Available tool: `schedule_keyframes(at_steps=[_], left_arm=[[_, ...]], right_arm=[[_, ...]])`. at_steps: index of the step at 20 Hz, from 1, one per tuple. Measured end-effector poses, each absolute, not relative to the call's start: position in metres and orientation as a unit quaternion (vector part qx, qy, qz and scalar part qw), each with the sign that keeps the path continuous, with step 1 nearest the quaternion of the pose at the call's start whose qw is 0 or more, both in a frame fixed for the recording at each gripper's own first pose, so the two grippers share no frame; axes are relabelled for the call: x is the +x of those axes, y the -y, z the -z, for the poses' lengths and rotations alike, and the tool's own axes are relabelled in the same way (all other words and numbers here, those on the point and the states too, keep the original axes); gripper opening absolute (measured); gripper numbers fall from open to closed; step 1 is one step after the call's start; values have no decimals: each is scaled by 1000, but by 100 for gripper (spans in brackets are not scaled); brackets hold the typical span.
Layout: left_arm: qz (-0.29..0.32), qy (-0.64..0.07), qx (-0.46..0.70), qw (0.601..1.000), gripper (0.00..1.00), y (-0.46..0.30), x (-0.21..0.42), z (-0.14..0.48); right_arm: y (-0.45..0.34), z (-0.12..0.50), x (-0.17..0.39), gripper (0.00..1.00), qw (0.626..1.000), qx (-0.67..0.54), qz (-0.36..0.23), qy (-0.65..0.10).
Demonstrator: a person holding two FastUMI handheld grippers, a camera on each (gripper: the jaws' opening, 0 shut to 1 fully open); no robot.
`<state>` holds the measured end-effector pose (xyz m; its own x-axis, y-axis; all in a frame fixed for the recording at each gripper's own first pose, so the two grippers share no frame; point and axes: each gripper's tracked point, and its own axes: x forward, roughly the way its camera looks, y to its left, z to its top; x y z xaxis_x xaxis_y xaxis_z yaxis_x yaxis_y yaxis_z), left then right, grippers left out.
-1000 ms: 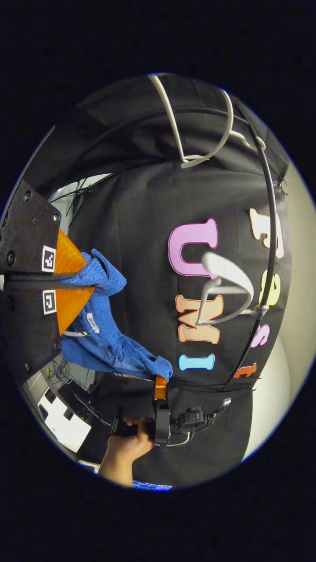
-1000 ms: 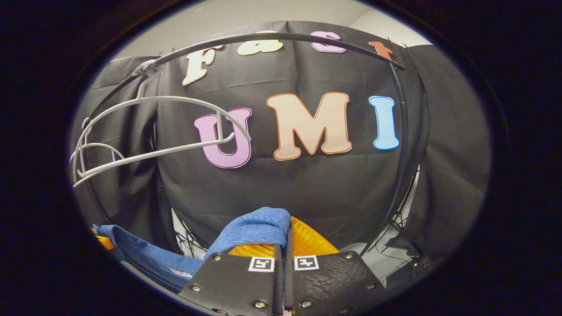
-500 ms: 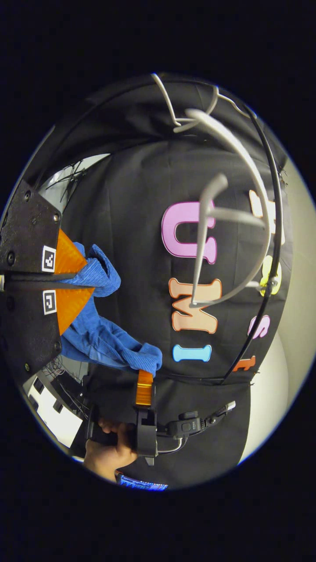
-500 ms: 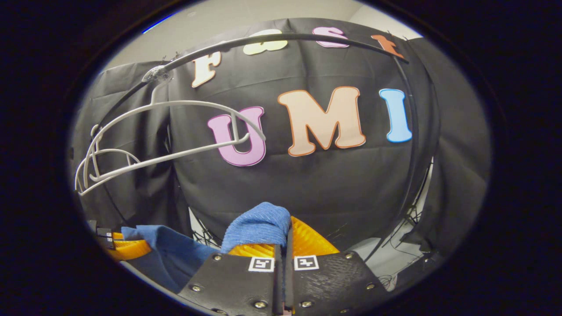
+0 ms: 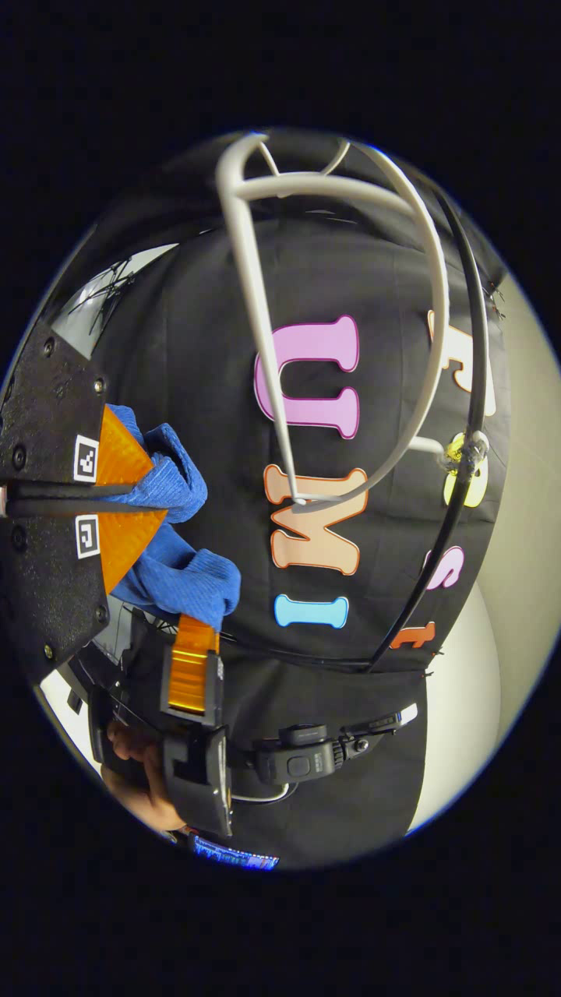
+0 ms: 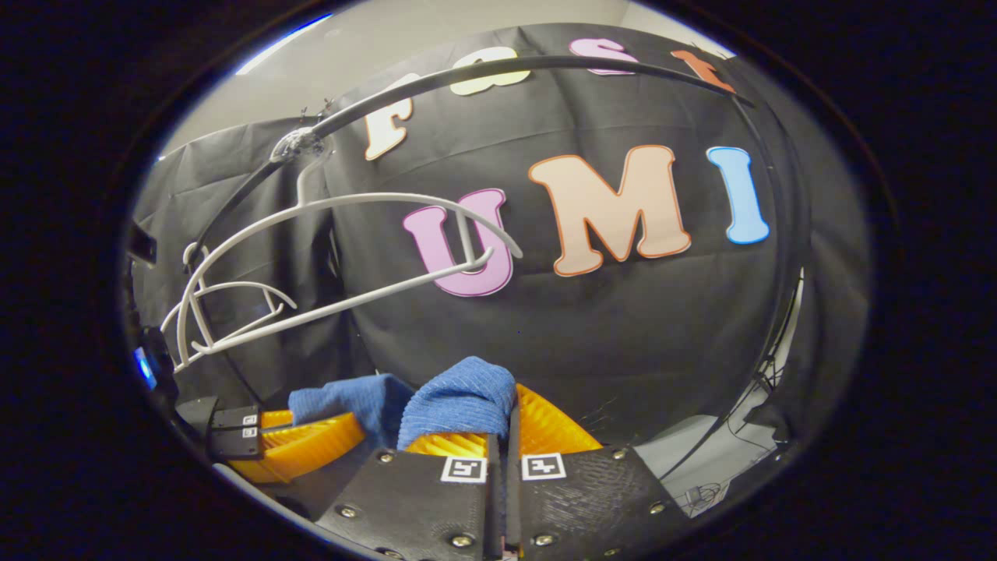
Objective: Grasp the clothes on the hanger with both hands and then place them into the laundry hamper below.
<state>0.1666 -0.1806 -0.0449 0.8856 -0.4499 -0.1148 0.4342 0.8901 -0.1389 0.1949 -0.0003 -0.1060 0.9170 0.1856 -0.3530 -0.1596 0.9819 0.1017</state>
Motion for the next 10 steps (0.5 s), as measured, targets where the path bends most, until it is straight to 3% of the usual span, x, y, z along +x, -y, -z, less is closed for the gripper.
schedule_keyframes(at_steps=[10], left_arm=[[244, -49, -50, 967, 1, 195, 179, 21]], right_arm=[[-7, 105, 195, 0, 968, 97, -94, -210]])
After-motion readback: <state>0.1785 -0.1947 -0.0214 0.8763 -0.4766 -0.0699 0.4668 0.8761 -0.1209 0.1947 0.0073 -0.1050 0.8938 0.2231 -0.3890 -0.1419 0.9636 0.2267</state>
